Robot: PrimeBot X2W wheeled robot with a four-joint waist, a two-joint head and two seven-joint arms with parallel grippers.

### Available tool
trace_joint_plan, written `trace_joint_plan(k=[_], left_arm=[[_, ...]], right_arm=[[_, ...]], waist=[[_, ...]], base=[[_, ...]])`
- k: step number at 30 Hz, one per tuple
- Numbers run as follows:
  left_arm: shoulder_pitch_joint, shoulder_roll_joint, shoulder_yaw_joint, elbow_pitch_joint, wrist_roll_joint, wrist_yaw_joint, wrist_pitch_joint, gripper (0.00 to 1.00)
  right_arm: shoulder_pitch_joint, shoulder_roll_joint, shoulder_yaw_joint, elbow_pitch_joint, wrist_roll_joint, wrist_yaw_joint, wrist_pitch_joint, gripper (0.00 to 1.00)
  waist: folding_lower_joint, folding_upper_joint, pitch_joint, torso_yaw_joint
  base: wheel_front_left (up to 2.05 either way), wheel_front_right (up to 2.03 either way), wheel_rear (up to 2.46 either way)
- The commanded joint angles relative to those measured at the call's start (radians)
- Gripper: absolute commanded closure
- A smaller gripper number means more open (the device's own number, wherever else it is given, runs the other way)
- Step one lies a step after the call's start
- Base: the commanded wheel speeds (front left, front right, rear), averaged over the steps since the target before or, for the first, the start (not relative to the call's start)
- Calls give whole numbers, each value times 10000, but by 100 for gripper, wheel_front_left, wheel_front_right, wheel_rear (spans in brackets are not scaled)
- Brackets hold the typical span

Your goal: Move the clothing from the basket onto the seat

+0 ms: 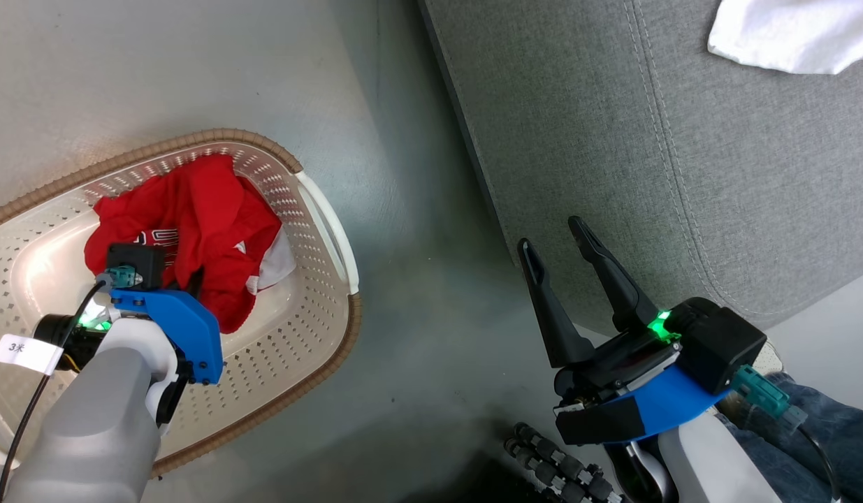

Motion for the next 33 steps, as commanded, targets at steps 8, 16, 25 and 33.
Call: trace_joint_plan(k=[8, 16, 25, 33], left_arm=[[-254, 33, -185, 111, -279, -97, -148, 100], [-58, -34, -162, 133, -657, -70, -506, 100], [762, -787, -561, -354, -1261, -73, -1350, 100], [1436, -1324, -1143, -1286, -1823, -74, -1922, 100]], right_arm=[[-262, 16, 126, 9, 96, 5, -53, 0], [-679, 11, 424, 259, 147, 3, -48, 0], [-686, 5, 101, 867, -469, 5, -46, 0], [-170, -3, -322, 1087, -1188, 5, 459, 0]], waist=[[-1, 1, -90, -22], [-1, 1, -551, -47], [-1, 1, -2626, 1026], [-1, 1, -4495, 2261]], base=[[0, 0, 0], [0, 0, 0], [0, 0, 0], [0, 0, 0]])
